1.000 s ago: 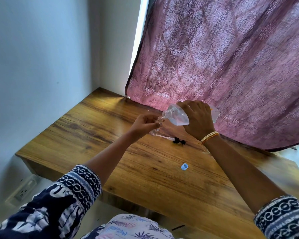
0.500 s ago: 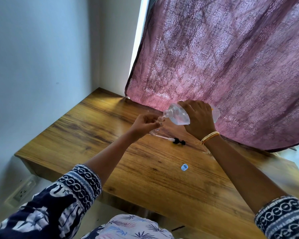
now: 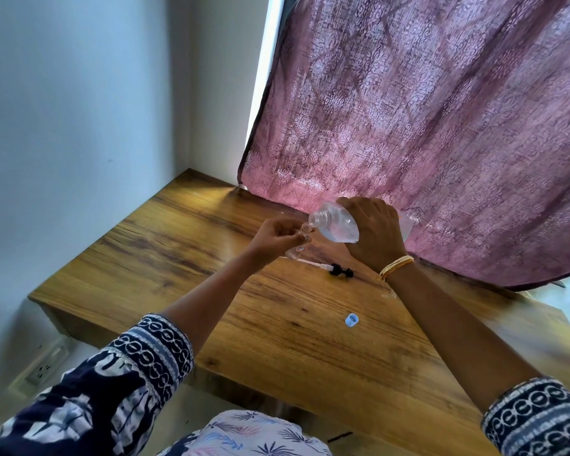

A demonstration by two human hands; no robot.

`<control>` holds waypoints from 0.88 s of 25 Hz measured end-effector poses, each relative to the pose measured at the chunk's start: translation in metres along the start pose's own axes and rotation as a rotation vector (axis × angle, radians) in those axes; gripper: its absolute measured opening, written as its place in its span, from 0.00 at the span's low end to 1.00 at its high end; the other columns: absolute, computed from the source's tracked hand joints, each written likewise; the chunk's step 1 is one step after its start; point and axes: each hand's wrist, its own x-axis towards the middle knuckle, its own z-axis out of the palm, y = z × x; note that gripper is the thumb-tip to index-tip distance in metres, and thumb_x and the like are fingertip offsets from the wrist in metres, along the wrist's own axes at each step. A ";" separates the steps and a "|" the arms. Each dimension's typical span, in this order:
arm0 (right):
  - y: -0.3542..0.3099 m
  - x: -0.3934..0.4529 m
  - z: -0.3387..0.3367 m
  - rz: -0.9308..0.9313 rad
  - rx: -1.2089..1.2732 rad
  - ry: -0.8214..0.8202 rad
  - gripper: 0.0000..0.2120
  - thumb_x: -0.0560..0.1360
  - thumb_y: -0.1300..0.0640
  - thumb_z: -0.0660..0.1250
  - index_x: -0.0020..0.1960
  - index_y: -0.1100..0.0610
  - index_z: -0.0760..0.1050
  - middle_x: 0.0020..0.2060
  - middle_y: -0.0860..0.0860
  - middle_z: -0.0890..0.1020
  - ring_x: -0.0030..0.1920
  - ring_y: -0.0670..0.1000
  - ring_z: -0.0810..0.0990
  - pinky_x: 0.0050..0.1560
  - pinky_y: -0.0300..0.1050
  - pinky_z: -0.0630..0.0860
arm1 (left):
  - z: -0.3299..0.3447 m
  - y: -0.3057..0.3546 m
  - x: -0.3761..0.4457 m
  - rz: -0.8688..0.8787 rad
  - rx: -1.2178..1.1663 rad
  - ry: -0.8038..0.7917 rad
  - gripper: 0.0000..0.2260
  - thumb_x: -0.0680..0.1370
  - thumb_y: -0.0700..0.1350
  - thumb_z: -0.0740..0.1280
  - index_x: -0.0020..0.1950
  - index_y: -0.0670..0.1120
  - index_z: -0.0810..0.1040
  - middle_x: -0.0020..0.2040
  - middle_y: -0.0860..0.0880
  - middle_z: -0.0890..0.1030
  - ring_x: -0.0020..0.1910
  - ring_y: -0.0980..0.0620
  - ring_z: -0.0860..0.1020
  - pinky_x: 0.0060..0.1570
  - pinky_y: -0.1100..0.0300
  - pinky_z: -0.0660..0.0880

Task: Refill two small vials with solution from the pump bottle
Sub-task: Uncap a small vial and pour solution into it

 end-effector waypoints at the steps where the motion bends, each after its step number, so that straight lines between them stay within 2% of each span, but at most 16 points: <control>1: -0.001 -0.001 0.003 0.017 0.017 -0.008 0.27 0.66 0.55 0.70 0.65 0.53 0.73 0.56 0.53 0.79 0.54 0.59 0.77 0.52 0.56 0.73 | 0.000 0.001 -0.001 -0.010 0.002 0.000 0.13 0.75 0.39 0.71 0.56 0.35 0.80 0.49 0.29 0.81 0.44 0.43 0.80 0.42 0.53 0.78; 3: -0.003 -0.004 0.008 0.058 0.064 -0.031 0.26 0.68 0.52 0.69 0.65 0.52 0.72 0.55 0.52 0.79 0.54 0.59 0.77 0.52 0.56 0.74 | 0.000 0.003 -0.003 -0.029 0.009 -0.005 0.12 0.75 0.39 0.71 0.57 0.35 0.79 0.49 0.28 0.81 0.44 0.42 0.79 0.42 0.50 0.76; 7: -0.009 -0.009 0.018 0.141 0.205 -0.040 0.27 0.68 0.47 0.68 0.65 0.51 0.71 0.55 0.52 0.80 0.53 0.57 0.78 0.52 0.54 0.75 | 0.001 0.004 -0.006 -0.056 0.004 0.003 0.13 0.76 0.37 0.70 0.59 0.34 0.78 0.50 0.31 0.82 0.44 0.45 0.81 0.37 0.59 0.78; 9: -0.013 -0.011 0.022 0.192 0.340 0.020 0.28 0.66 0.48 0.70 0.64 0.51 0.70 0.53 0.52 0.80 0.51 0.56 0.79 0.50 0.52 0.77 | 0.001 0.002 -0.007 -0.090 -0.029 0.010 0.13 0.76 0.36 0.69 0.60 0.34 0.78 0.51 0.32 0.82 0.45 0.46 0.81 0.40 0.56 0.79; 12: -0.019 -0.017 0.030 0.357 0.599 0.095 0.32 0.63 0.52 0.76 0.64 0.50 0.68 0.53 0.49 0.81 0.48 0.50 0.80 0.45 0.39 0.77 | 0.003 -0.002 -0.007 -0.157 -0.080 0.027 0.12 0.76 0.35 0.69 0.59 0.36 0.79 0.48 0.37 0.81 0.47 0.43 0.78 0.49 0.45 0.76; 14: -0.021 -0.024 0.040 0.516 0.746 0.104 0.32 0.63 0.51 0.77 0.63 0.49 0.68 0.52 0.45 0.80 0.48 0.45 0.79 0.44 0.33 0.74 | 0.004 -0.008 -0.007 -0.200 -0.084 0.040 0.12 0.75 0.34 0.69 0.59 0.35 0.79 0.45 0.40 0.80 0.46 0.43 0.78 0.50 0.45 0.76; 16: -0.020 -0.031 0.053 0.660 0.838 0.087 0.31 0.62 0.53 0.78 0.62 0.51 0.70 0.53 0.47 0.80 0.51 0.48 0.80 0.49 0.40 0.77 | 0.005 -0.013 -0.009 -0.233 -0.082 0.063 0.14 0.75 0.33 0.69 0.60 0.32 0.77 0.43 0.42 0.79 0.46 0.44 0.77 0.48 0.50 0.77; 18: -0.018 -0.037 0.065 0.735 0.862 0.036 0.28 0.63 0.53 0.79 0.60 0.54 0.73 0.53 0.51 0.82 0.51 0.50 0.81 0.52 0.45 0.78 | 0.006 -0.018 -0.008 -0.259 -0.073 0.083 0.15 0.75 0.33 0.69 0.61 0.32 0.77 0.44 0.42 0.79 0.47 0.43 0.77 0.48 0.51 0.76; 20: -0.018 -0.042 0.072 0.803 0.867 -0.042 0.25 0.64 0.52 0.78 0.58 0.55 0.75 0.51 0.50 0.83 0.50 0.49 0.81 0.52 0.45 0.79 | 0.006 -0.023 -0.007 -0.278 -0.072 0.093 0.15 0.74 0.33 0.69 0.60 0.33 0.77 0.44 0.41 0.78 0.48 0.42 0.77 0.51 0.45 0.77; 22: -0.016 -0.044 0.078 0.845 0.972 -0.067 0.20 0.65 0.56 0.78 0.55 0.50 0.77 0.48 0.47 0.84 0.47 0.49 0.81 0.49 0.44 0.80 | 0.006 -0.028 -0.006 -0.297 -0.073 0.098 0.14 0.74 0.33 0.70 0.60 0.34 0.78 0.46 0.39 0.78 0.49 0.41 0.77 0.55 0.39 0.76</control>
